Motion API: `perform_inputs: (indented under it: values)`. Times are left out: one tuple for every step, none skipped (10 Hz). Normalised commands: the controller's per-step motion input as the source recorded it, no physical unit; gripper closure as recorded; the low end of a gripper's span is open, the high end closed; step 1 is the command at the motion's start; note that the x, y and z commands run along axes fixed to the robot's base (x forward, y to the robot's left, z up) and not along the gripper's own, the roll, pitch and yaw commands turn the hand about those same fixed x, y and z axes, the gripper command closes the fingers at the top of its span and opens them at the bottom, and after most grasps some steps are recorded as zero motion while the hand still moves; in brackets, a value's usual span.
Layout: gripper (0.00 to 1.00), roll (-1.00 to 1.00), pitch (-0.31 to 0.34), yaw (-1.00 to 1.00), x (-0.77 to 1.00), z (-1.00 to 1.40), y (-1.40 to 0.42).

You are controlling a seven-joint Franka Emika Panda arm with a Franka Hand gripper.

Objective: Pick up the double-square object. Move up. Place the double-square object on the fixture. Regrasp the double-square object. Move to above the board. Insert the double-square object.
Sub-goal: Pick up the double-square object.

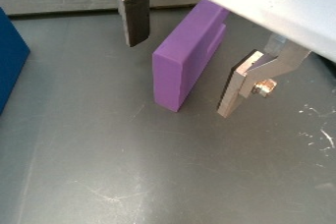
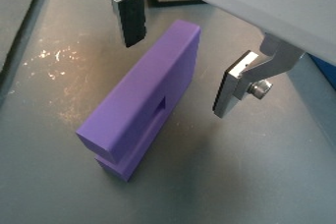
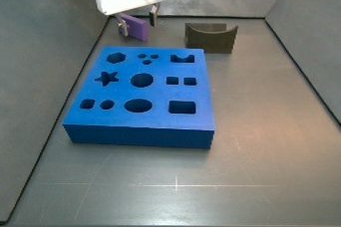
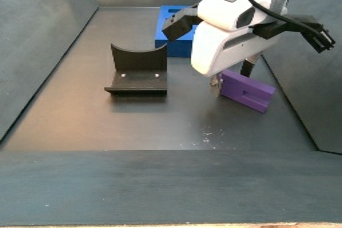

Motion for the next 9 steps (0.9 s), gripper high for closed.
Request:
perform_inputs:
  values:
    - [0.0, 0.11, 0.0, 0.0, 0.0, 0.0, 0.0]
    - [0.0, 0.09, 0.0, 0.0, 0.0, -0.03, 0.0]
    - [1.0, 0.0, 0.0, 0.0, 0.0, 0.0, 0.0]
    - [1.0, 0.0, 0.0, 0.0, 0.0, 0.0, 0.0]
    - [1.0, 0.0, 0.0, 0.0, 0.0, 0.0, 0.0]
    - [1.0, 0.0, 0.0, 0.0, 0.0, 0.0, 0.0]
    - [1.0, 0.0, 0.0, 0.0, 0.0, 0.0, 0.0]
    - [1.0, 0.0, 0.0, 0.0, 0.0, 0.0, 0.0]
    - [1.0, 0.0, 0.0, 0.0, 0.0, 0.0, 0.0]
